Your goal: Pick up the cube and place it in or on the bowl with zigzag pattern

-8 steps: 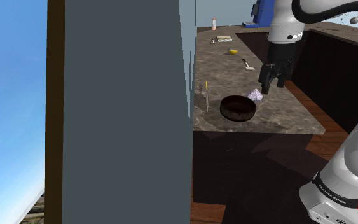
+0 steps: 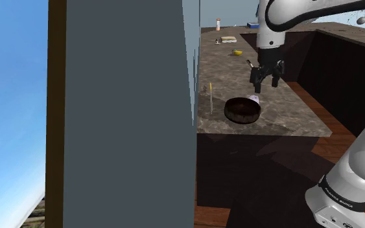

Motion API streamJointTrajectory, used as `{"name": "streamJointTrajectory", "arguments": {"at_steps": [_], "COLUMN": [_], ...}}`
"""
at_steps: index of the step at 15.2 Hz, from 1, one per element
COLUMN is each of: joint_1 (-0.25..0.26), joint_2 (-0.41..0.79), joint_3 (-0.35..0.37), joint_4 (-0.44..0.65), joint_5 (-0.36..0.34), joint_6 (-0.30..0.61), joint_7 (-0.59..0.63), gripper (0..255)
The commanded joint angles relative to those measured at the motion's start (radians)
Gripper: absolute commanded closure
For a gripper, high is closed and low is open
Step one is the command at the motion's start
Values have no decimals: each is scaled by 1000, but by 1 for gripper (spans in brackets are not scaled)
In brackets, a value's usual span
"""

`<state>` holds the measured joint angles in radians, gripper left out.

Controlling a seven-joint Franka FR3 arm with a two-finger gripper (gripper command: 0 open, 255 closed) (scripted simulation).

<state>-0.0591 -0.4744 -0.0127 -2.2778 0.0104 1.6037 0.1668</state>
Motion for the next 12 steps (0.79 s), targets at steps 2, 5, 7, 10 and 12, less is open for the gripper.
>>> {"name": "streamJointTrajectory", "arguments": {"at_steps": [2,5,7,10,12], "joint_1": [-25,-49,-64,-85,-99], "joint_2": [132,260,344,470,553], "joint_3": [-15,-32,-45,-66,-80], "joint_4": [74,158,218,316,386], "joint_5": [-24,-47,-60,-77,-86], "joint_6": [13,15,11,-3,-17], "joint_7": [20,39,51,67,77], "gripper": [0,0,0,0,0]}}
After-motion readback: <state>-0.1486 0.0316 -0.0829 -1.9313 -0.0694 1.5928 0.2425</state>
